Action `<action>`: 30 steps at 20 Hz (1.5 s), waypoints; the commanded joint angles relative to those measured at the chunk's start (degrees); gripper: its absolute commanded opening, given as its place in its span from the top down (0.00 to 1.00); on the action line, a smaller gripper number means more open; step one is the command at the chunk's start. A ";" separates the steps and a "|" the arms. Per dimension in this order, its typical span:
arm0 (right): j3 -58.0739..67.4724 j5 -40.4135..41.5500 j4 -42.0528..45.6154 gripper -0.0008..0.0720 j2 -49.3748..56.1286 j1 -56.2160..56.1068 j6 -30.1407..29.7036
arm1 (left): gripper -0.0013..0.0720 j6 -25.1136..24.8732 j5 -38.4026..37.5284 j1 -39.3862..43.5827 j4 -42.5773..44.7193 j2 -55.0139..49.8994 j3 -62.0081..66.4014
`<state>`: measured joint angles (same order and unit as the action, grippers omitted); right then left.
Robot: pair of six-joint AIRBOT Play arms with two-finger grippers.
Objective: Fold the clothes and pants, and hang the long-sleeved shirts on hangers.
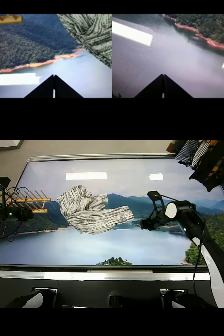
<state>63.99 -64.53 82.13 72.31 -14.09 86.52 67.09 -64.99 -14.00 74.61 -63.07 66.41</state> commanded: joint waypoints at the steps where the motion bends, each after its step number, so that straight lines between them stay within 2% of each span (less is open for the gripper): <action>1: -0.02 0.00 0.00 0.96 -0.04 -0.04 0.02 | 0.95 -0.02 0.02 -0.07 0.00 -0.02 -0.02; 17: -0.02 0.00 0.00 0.96 -0.04 -0.04 0.02 | 0.94 0.00 0.44 -0.07 -0.15 -0.04 -0.04; 18: -0.02 0.00 0.00 0.96 -0.04 -0.04 0.02 | 0.73 0.28 2.56 -0.07 -0.22 -0.28 -0.17; 19: -0.02 0.00 0.00 0.96 -0.04 -0.04 0.02 | 0.09 4.37 4.74 -0.07 -0.22 -0.70 -0.46; 20: -0.02 0.02 -0.02 0.95 -0.04 -0.04 0.04 | 0.00 9.42 6.91 -0.07 -0.22 -1.42 -0.85; 22: -0.02 0.61 -0.11 0.95 -0.04 -0.04 0.04 | 0.00 14.08 12.15 -0.09 -2.34 -4.63 -1.92; 26: -0.02 0.59 -0.07 0.95 -0.04 -0.04 0.02 | 0.00 13.64 18.71 -0.07 -20.04 -17.20 -2.49; 30: -0.02 0.63 -0.07 0.95 -0.04 -0.04 0.04 | 0.00 6.34 24.15 -0.04 -36.54 -29.05 -1.33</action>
<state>63.99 -64.01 82.08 72.31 -14.09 86.54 77.06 -45.63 -14.02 51.44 -84.49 64.40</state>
